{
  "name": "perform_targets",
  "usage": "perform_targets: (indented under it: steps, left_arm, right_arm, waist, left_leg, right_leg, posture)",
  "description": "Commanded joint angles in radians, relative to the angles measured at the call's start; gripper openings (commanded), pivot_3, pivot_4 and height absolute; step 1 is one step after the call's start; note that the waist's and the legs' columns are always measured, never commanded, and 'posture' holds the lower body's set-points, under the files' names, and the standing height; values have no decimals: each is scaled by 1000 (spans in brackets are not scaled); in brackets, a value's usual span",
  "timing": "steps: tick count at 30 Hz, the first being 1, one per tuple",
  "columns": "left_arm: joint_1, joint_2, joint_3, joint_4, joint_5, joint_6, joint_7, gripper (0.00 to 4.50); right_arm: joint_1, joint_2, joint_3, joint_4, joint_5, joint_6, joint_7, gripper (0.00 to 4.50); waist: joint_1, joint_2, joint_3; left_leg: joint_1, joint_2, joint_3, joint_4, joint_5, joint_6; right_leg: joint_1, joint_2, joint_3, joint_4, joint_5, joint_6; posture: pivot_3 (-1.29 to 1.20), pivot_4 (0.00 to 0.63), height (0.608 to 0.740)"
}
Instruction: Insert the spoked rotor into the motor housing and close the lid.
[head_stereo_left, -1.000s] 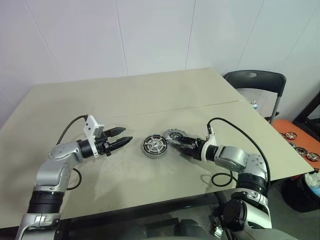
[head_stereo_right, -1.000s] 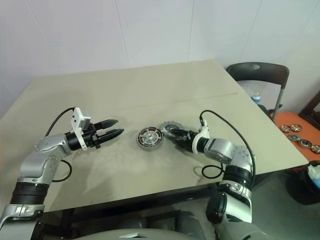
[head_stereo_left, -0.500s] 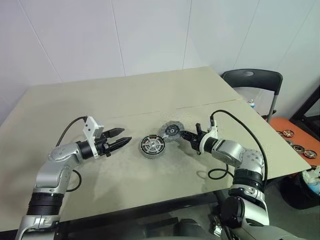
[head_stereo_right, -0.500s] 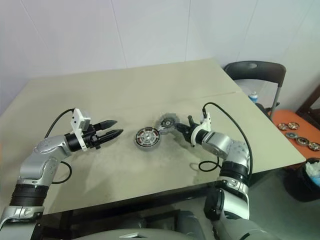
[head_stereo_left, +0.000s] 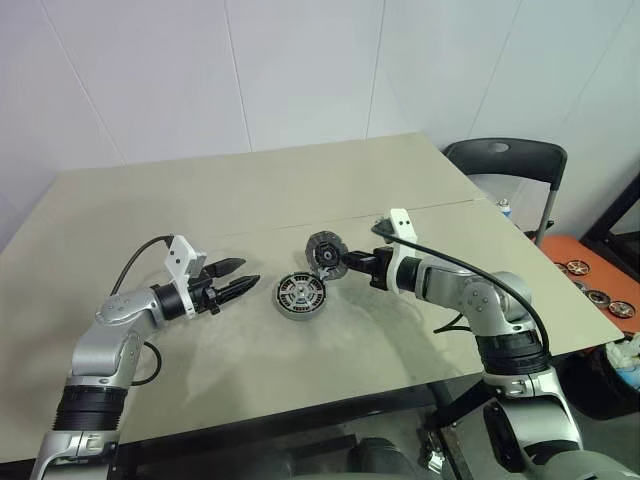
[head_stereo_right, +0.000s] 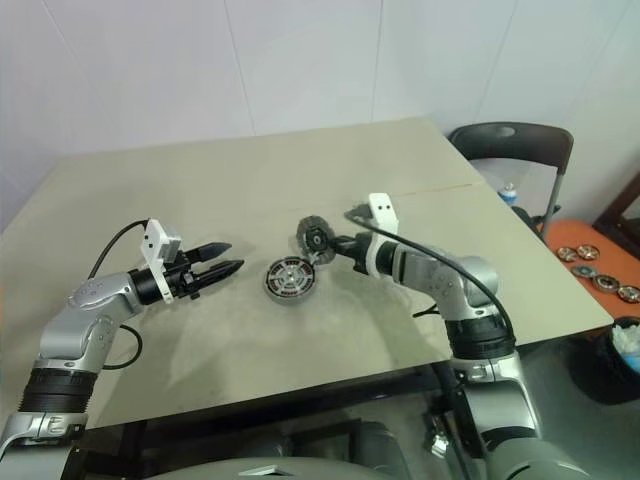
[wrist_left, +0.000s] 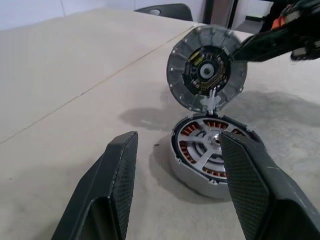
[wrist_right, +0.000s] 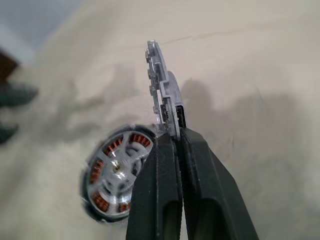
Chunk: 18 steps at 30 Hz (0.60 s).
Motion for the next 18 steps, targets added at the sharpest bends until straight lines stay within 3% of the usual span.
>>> perform_targets:
  steps: [1,4,10,16,18]
  left_arm:
    - [-13,11,25,-10,2,-18,6,2752]
    - [-11,9,23,-4,7,-20,10,2752]
    - [-3,12,24,-2,14,-24,23,2752]
    - [0,12,26,12,28,-32,30,2752]
    - [0,12,24,16,32,-35,32,2752]
  right_arm:
    - [-9,-67,125,-99,-125,-101,100,47]
    - [-8,-98,176,-153,-179,-162,168,47]
    - [21,-108,151,-231,-115,-147,312,47]
    - [16,-60,24,-189,26,-30,357,1758]
    - [18,-56,13,-169,21,-27,358,1758]
  waist:
    - [2,0,0]
    - [2,-1,0]
    - [1,-2,0]
    - [5,-3,1]
    - [7,-3,1]
  left_leg:
    - [0,0,0,0,0,0]
    - [0,0,0,0,0,0]
    - [-3,0,-1,0,0,0]
    - [-4,0,-1,1,0,0]
    - [-4,0,-1,1,0,1]
  right_leg:
    - [0,0,0,0,0,0]
    - [0,0,0,0,0,0]
    - [-2,0,0,-2,0,0]
    - [-2,0,0,-2,0,0]
    - [-2,0,0,-2,0,0]
  posture:
    - [0,0,740]
    - [0,0,740]
    - [0,0,740]
    - [0,0,740]
    - [0,0,740]
